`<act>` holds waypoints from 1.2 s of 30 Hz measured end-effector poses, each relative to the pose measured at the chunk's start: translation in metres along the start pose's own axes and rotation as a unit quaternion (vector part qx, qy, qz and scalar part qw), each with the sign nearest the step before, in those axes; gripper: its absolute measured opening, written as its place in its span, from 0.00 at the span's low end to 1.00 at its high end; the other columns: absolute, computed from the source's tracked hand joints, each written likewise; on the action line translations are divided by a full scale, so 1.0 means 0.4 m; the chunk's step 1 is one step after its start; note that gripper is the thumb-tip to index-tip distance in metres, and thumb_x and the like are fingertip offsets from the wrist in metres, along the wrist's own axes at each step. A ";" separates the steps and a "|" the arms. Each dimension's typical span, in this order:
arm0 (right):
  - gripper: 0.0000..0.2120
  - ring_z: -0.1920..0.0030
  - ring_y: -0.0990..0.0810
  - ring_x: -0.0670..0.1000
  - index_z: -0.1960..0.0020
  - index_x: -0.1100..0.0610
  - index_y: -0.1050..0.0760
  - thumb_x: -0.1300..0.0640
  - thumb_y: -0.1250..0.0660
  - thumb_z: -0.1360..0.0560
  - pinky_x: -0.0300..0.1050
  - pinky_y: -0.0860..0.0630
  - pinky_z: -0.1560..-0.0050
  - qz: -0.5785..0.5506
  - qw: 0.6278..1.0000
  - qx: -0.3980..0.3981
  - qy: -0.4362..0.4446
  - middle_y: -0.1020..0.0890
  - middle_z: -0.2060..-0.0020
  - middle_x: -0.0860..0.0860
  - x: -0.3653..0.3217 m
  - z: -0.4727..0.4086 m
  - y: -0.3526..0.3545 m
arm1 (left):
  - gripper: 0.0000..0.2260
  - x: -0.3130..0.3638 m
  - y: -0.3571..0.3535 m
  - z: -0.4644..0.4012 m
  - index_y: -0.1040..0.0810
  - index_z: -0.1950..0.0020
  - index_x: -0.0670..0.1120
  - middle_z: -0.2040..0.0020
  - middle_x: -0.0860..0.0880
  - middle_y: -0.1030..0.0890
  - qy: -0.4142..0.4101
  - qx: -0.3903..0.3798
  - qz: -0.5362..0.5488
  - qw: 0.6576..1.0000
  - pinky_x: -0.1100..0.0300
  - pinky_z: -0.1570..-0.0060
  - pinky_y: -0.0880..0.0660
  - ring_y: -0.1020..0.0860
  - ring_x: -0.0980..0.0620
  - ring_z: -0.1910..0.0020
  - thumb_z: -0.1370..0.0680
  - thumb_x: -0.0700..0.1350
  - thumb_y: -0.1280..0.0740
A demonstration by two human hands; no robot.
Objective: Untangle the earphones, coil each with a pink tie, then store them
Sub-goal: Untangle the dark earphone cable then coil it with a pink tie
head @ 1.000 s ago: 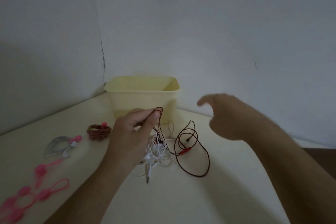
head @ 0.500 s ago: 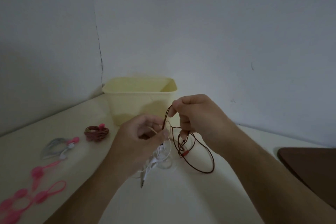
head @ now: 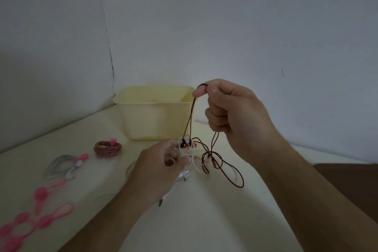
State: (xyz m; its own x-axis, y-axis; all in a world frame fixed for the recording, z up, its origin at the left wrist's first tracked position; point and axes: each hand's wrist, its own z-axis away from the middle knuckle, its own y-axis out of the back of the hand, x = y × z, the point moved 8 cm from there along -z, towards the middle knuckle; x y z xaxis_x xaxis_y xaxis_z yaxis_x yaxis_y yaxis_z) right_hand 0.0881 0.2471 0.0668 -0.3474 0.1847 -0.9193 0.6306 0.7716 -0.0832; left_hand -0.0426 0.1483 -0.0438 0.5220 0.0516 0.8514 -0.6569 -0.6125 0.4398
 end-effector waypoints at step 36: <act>0.16 0.74 0.46 0.49 0.54 0.64 0.17 0.65 0.41 0.15 0.42 0.47 0.71 -0.003 0.997 0.045 -0.057 0.43 0.72 0.49 0.029 -0.003 0.039 | 0.06 -0.008 0.002 -0.006 0.16 0.54 0.55 0.60 0.54 0.16 -0.002 0.020 -0.037 0.999 0.65 0.66 0.27 0.20 0.57 0.65 0.20 0.46 0.30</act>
State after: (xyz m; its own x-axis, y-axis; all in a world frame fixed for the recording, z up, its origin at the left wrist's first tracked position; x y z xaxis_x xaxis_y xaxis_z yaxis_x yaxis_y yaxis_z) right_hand 0.0930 0.2623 0.0552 -0.2731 0.1059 -0.9561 0.6908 0.7133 -0.1183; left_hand -0.0462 0.1497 -0.0453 0.5705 0.0960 0.8157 -0.5939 -0.6378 0.4905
